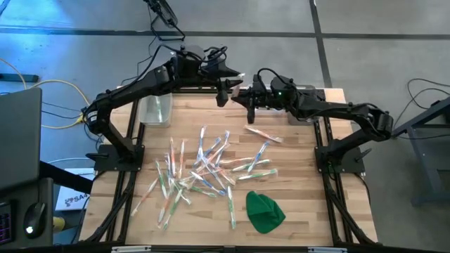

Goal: Pick & Place Toothbrushes
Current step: Put the orange toothbrush into the black bin

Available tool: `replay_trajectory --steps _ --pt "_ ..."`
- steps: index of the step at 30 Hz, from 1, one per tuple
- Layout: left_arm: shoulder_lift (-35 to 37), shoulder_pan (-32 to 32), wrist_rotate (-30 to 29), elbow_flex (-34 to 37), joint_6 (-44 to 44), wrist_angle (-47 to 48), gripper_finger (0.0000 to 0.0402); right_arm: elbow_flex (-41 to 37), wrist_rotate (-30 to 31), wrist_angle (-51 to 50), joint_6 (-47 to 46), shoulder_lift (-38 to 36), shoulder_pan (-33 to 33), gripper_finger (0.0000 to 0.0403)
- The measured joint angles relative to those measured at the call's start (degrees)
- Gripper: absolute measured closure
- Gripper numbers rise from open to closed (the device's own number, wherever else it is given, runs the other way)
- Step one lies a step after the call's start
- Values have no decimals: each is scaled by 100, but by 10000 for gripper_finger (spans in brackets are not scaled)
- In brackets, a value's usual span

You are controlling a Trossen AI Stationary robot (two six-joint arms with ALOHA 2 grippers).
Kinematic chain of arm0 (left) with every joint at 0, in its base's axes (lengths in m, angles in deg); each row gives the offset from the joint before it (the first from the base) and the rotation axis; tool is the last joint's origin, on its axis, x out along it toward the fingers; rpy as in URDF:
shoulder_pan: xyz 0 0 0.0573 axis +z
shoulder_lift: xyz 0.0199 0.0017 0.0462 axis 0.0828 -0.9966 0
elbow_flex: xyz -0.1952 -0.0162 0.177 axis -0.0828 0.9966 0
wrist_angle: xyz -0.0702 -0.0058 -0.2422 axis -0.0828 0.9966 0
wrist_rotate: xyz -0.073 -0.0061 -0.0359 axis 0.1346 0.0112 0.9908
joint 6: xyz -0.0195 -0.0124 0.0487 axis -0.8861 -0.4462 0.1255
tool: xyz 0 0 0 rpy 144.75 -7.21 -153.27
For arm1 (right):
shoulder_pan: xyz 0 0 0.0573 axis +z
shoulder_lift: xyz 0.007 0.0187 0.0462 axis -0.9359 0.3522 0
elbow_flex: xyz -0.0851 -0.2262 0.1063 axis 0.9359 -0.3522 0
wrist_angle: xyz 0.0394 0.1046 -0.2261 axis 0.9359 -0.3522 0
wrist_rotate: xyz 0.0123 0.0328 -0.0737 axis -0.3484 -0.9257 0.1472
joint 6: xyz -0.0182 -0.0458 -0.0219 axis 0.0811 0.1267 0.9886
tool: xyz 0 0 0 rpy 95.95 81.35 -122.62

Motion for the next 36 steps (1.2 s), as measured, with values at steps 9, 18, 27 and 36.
replay_trajectory --steps 9,18,27,36 --pt "-2 -15 105 0 -412 -52 279 0 5 59 4 0 2 383" --pt "-2 -33 236 0 337 308 279 0 314 -273 22 -49 -20 383" --pt "-2 -33 267 0 380 494 279 0 1319 -1217 289 -589 -46 383" --pt "-2 -33 262 0 341 874 279 2 2480 -2944 542 -1622 -106 383"
